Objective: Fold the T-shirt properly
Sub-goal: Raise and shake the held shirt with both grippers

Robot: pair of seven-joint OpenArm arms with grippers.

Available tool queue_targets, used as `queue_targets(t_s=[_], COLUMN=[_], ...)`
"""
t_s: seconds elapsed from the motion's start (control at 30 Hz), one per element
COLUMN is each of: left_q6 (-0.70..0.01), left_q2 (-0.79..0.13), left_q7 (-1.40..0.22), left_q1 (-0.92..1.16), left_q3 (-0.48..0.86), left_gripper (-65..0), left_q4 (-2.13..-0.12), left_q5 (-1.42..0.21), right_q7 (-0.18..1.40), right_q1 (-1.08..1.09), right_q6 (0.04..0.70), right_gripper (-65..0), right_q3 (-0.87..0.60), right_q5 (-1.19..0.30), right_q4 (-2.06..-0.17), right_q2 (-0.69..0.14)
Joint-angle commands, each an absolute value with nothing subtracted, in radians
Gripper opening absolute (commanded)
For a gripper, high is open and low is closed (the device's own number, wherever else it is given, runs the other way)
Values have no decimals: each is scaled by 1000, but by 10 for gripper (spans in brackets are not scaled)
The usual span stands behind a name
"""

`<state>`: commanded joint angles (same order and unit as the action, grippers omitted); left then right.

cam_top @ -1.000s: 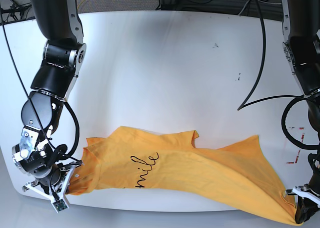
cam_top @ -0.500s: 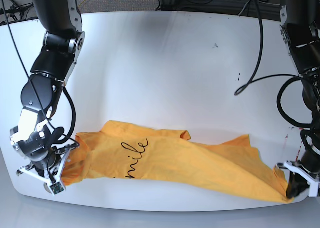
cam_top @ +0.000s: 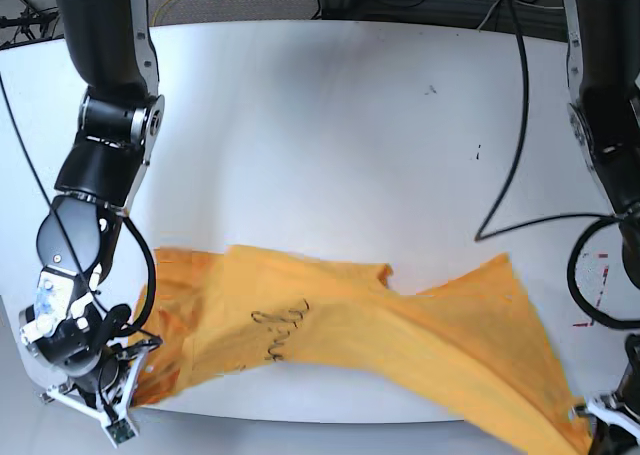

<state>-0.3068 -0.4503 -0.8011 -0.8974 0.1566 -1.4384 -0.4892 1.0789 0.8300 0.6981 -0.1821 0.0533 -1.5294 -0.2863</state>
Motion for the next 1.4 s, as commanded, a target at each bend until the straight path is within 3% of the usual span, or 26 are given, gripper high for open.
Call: queue_targets(t_s=[0.17,0.43,1.1,1.23,1.4], left_q6=[-307,-309,-312,-309,-305], left_q2=[-441,-439,-460,-472,-506], left_q7=[-813,-813,-777,-787,-833], left_q1=[-1011,-999,-524,-550,-764], left_q3=[157,162,176,179,172], left_gripper=[-638,-636,-645,-647,-645], left_q4=[-1397,-1407,-1587,-1584,-1543], left_q5=[-491,-491,-509,-509,-520], right_q7=[1085,1093,1101,1079,1018], right_q1=[903,887,750,771,878], right_q6=[690,698,698,698,698], right_gripper=[-650,-649,-648,-648,-650], right_q3=[-204,-214,-264,-258,-209], right_q5=[50,50,63,62,65], right_q4=[-1505,-1533,-1598,-1597,-1581], right_q2=[-294,-298,-295,-291,-299])
